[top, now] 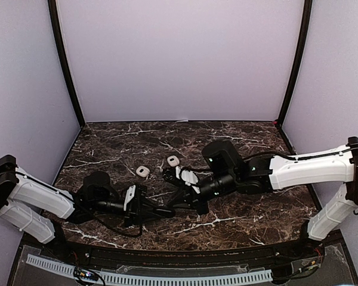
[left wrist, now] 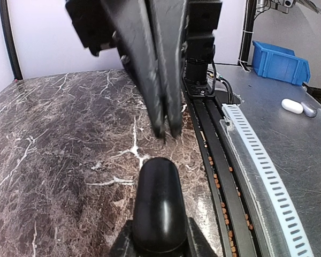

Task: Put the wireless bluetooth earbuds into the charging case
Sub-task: Close the charging case with the earbuds, then place the charging case with the earbuds at the center of the board.

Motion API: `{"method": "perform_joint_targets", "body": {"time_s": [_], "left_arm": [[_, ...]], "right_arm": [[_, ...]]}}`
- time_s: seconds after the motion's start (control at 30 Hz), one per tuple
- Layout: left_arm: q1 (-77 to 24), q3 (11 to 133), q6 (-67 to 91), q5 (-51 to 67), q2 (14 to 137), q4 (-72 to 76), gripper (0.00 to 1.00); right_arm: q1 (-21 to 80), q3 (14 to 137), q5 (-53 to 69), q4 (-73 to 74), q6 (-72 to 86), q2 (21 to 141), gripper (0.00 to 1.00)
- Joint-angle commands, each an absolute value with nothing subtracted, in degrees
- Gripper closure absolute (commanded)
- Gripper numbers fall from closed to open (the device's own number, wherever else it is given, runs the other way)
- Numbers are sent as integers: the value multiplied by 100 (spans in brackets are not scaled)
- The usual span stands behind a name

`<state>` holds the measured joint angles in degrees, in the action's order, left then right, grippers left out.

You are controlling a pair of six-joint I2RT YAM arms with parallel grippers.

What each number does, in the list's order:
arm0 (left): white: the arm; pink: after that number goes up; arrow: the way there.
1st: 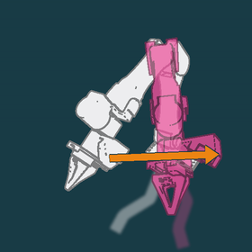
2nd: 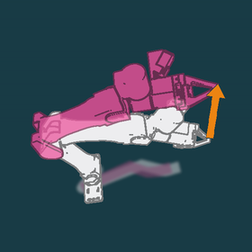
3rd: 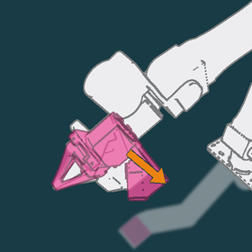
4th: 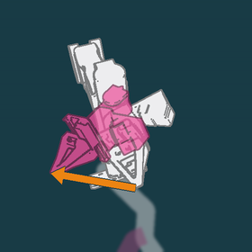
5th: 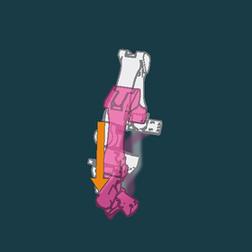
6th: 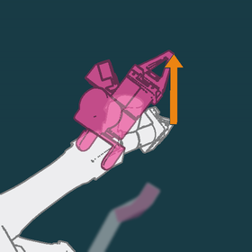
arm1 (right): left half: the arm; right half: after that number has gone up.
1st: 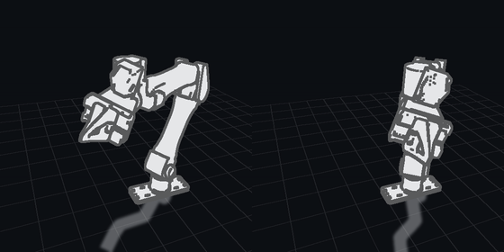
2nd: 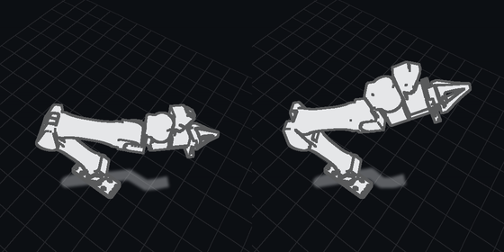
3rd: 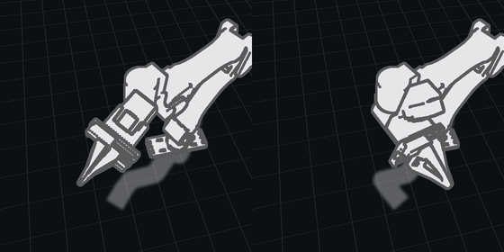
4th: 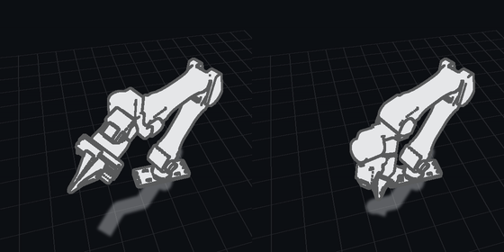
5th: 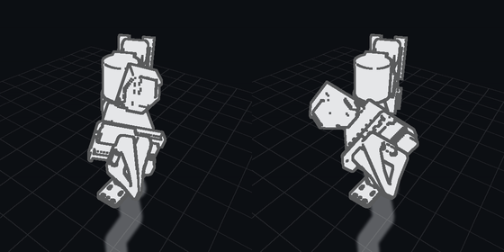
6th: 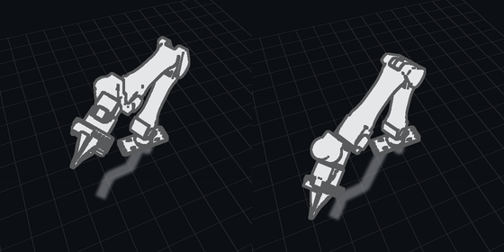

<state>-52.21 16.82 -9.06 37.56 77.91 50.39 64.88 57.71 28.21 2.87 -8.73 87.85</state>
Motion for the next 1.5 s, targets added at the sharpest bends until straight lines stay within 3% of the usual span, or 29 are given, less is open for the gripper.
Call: {"method": "perform_joint_targets", "body": {"time_s": [0.0, 0.23, 0.5, 0.83, 1.07, 1.17, 1.23, 1.27, 1.3, 1.4, 1.47], "left_arm": [[-5194, 1802, -943, 3702, 7715, 5083, 81], [-5123, 2062, -417, 3287, 7906, 4810, 81], [-4395, 2856, 936, 3526, 8464, 3950, 82], [-4299, 4553, 2036, 3577, 10107, 2807, 79], [-4271, 5603, 2269, 3519, 11061, 2194, 75], [-4272, 5810, 2290, 3290, 11196, 1864, 60], [-4271, 5834, 2237, 3031, 11113, 1653, 28], [-4271, 5819, 2193, 2920, 11045, 1550, 8], [-4271, 5815, 2136, 2793, 10969, 1419, 2], [-4271, 5741, 1993, 2356, 10668, 964, 1], [-4271, 5521, 1943, 2011, 10323, 780, 1]], "right_arm": [[6507, 5592, 2334, 10, -798, 8599, 100], [6273, 5231, 842, -463, -158, 8393, 100], [5028, 4379, 562, -1218, 961, 8138, 100], [4356, 3088, -1585, -1560, 1372, 6512, 100], [4301, 2559, -1927, -1575, 1258, 5643, 100], [4290, 2523, -2186, -1399, 1249, 5520, 100], [4277, 2534, -2311, -1277, 1240, 5467, 96], [4276, 2532, -2388, -1239, 1233, 5443, 82], [4272, 2527, -2454, -1204, 1216, 5414, 72], [4263, 2524, -2637, -1190, 1163, 5318, 59], [4250, 2532, -2756, -1205, 1122, 5256, 56]]}}
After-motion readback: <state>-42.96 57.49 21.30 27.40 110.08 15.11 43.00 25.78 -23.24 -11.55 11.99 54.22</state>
